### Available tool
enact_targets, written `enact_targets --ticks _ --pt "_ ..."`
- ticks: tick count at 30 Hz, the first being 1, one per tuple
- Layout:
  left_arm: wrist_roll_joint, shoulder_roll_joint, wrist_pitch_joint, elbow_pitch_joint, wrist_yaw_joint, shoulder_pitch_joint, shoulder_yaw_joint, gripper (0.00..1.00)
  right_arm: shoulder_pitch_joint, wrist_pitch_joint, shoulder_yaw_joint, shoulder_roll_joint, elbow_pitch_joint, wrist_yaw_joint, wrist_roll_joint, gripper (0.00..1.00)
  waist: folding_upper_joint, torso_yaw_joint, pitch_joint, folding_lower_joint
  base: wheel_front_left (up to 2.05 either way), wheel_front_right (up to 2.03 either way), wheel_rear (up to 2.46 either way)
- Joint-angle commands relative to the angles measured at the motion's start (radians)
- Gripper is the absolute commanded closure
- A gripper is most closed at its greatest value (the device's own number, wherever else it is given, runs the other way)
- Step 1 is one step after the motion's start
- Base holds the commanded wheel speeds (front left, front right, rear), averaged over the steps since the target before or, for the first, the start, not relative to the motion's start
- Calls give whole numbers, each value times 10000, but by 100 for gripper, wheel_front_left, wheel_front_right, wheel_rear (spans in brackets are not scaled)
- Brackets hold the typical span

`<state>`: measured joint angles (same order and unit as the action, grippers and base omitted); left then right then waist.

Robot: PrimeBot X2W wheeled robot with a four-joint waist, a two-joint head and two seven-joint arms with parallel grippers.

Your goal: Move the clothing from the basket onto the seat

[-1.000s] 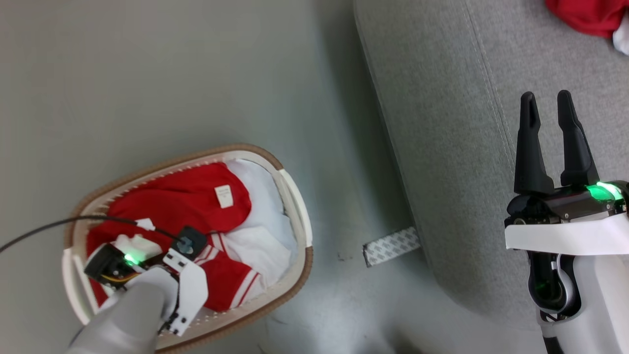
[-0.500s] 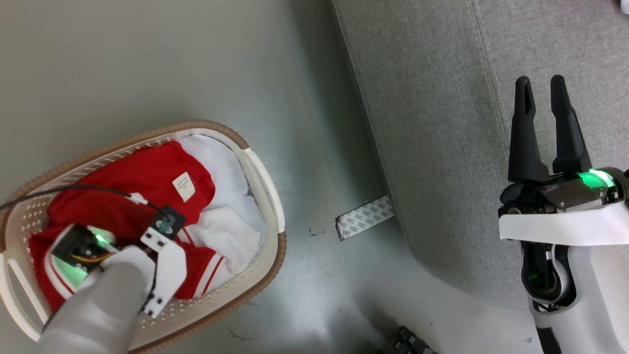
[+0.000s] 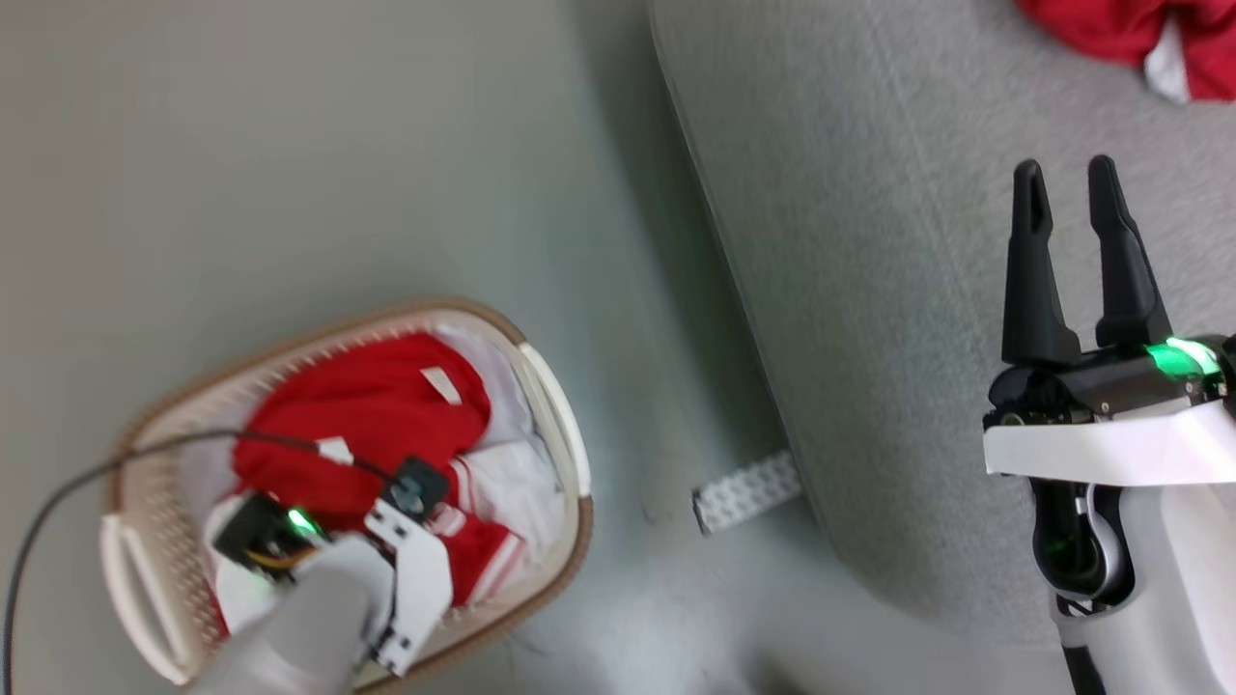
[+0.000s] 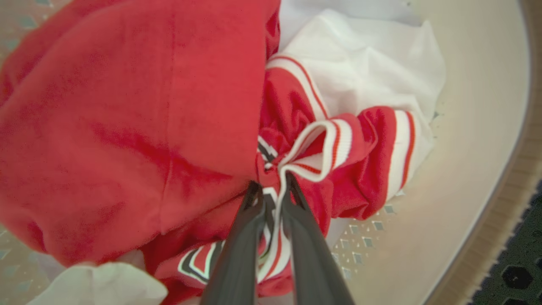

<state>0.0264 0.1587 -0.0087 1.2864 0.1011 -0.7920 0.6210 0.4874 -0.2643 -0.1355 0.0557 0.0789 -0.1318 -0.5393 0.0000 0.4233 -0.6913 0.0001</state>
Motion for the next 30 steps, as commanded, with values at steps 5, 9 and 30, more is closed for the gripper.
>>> enact_targets --ticks 5,9,30 --pt "-499 -429 -867 17 52 736 -143 100 -492 1 22 348 165 22 257 0 0 -760 2250 -1 0 0 0" --pt "-1087 -746 -1823 -51 51 1272 -509 100 -915 1 59 573 287 22 279 0 0 -1067 3480 -1 0 0 0" --pt "-3415 -1068 -2558 -5560 14 2406 -867 100 -2874 2 -311 988 860 22 261 0 0 -2903 7017 -1 0 0 0"
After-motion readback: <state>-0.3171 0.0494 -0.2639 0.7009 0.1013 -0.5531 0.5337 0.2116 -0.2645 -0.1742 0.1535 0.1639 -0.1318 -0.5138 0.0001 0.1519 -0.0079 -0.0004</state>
